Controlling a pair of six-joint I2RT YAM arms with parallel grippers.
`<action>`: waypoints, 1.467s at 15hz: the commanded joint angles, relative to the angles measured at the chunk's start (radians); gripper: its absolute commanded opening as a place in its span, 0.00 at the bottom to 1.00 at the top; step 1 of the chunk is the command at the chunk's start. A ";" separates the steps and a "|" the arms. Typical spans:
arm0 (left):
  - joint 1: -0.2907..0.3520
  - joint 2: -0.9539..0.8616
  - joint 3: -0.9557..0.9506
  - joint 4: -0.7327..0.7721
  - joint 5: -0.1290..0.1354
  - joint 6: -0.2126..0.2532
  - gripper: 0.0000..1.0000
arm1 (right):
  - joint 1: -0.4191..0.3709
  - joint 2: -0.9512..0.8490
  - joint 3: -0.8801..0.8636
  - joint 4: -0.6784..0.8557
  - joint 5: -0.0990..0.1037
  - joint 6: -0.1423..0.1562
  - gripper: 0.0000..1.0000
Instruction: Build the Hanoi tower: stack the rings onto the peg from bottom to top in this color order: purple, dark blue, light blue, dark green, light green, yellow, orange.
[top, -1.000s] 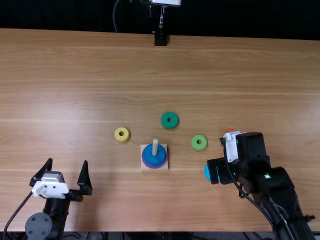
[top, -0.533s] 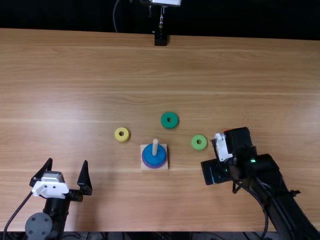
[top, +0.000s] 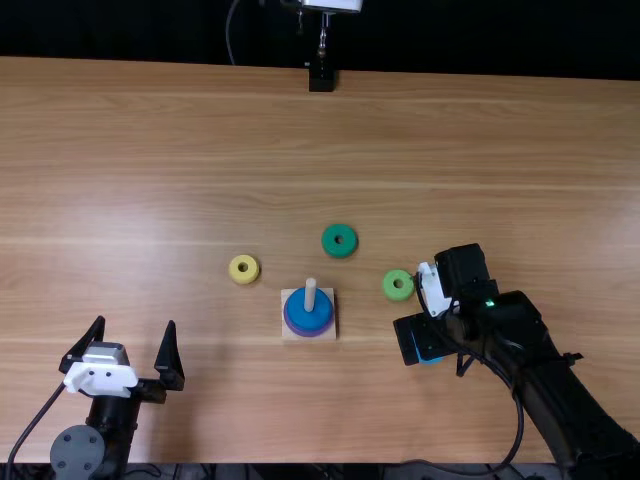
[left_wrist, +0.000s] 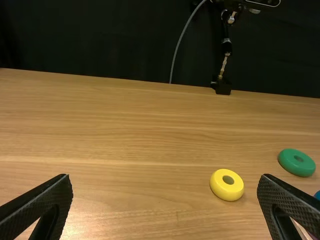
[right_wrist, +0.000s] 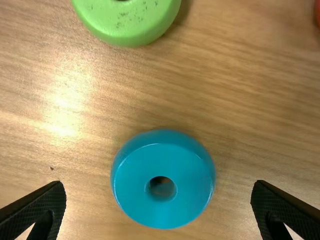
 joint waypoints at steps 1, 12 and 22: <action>-0.001 -0.013 -0.019 -0.001 0.001 0.014 1.00 | 0.022 0.034 0.035 -0.002 -0.007 0.000 1.00; -0.001 -0.013 -0.019 -0.001 0.001 0.014 1.00 | 0.025 0.112 0.044 -0.002 -0.005 0.000 1.00; -0.001 -0.013 -0.019 -0.001 0.001 0.014 1.00 | 0.025 0.146 0.083 -0.012 -0.007 -0.006 1.00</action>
